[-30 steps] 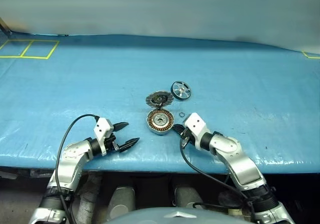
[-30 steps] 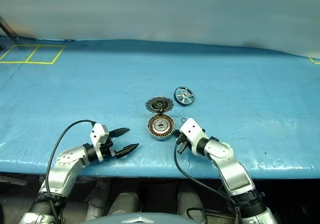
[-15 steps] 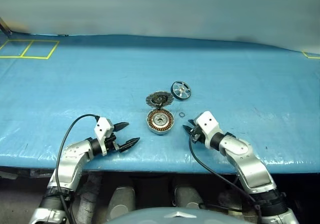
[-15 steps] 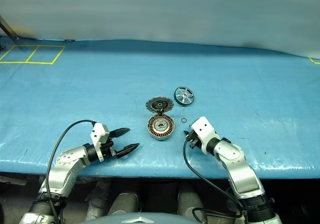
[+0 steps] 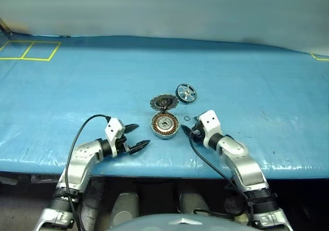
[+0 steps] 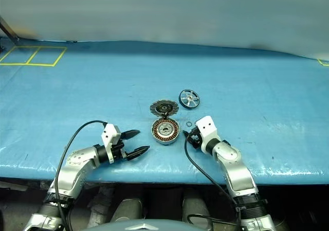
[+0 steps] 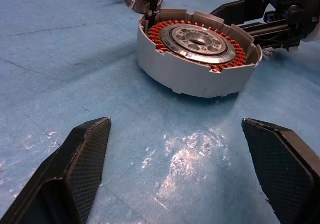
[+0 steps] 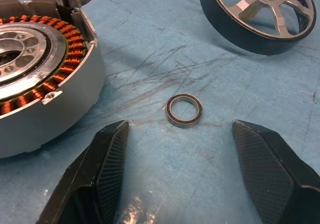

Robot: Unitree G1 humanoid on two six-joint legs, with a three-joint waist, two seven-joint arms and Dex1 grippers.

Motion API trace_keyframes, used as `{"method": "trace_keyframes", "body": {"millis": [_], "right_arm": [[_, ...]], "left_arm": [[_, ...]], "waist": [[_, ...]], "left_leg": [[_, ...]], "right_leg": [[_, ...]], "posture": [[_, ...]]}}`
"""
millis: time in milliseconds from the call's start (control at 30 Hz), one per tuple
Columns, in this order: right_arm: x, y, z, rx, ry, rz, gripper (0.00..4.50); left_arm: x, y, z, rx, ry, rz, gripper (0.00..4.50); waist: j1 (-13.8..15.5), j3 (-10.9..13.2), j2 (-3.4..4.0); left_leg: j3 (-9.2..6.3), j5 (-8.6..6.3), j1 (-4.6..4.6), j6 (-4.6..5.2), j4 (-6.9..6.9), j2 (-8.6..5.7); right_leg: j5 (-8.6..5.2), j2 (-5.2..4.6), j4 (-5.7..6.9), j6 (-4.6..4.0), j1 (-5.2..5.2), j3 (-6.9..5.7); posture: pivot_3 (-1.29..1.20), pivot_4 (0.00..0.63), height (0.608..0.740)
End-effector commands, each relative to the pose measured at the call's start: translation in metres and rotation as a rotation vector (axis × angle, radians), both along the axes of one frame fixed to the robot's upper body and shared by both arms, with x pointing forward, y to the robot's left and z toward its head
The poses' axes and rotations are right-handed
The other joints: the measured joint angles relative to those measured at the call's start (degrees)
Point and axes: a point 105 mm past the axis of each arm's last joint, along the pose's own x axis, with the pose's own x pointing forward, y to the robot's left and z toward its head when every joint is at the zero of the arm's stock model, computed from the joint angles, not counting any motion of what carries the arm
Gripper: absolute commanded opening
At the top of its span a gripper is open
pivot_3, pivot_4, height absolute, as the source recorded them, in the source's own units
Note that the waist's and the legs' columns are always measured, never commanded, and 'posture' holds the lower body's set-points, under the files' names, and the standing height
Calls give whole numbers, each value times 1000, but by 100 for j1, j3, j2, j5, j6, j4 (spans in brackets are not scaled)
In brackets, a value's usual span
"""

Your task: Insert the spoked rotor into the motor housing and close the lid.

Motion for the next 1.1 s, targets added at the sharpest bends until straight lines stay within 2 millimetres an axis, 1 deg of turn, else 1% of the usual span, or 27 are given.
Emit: {"method": "trace_keyframes", "body": {"millis": [33,300,500,600,800,833,1000,1100], "right_arm": [[2,-9,-5,-7,13,-30,3438],[3,-3,-10,1,20,-26,3438],[6,-1,-14,4,20,-32,3438],[6,2,-15,3,19,-22,2858],[4,3,-18,-27,18,-2,823],[4,3,-18,-25,18,-3,701],[3,0,-16,-36,14,0,701],[0,1,-8,-13,-7,11,701]], "left_arm": [[-5,-10,7,1,-30,-13,4500],[-7,-11,10,-12,-29,-3,4500],[-7,-6,11,-19,-26,-3,4500],[-7,-4,11,-19,-26,-2,4500],[-7,-4,13,-15,-27,0,4500],[-7,-4,14,-15,-28,-2,4500],[-7,-9,19,-17,-32,-6,4500],[-9,-13,23,-17,-38,-14,4500]], "waist": [[3,0,0],[-4,-1,-1],[-11,-3,-2],[-9,-3,-3],[-4,-4,-4],[-3,-4,-4],[-3,-4,-4],[12,-5,-5]], "left_leg": [[0,0,0,0,0,0],[0,1,8,0,5,1],[2,1,11,0,7,2],[2,1,10,0,7,2],[2,1,10,0,7,2],[2,1,10,0,7,1],[1,1,10,0,7,1],[0,1,9,0,7,1]], "right_leg": [[0,0,0,0,0,0],[-12,2,1,-19,7,1],[-12,3,2,-19,8,2],[-12,3,1,-19,9,2],[-12,2,1,-19,9,2],[-12,2,0,-19,9,2],[-12,2,1,-19,9,2],[-12,2,0,-19,10,2]], "posture": [[0,150,740],[0,150,740],[0,150,740],[0,150,740],[0,150,740],[0,150,740],[0,150,740],[0,150,740]]}}
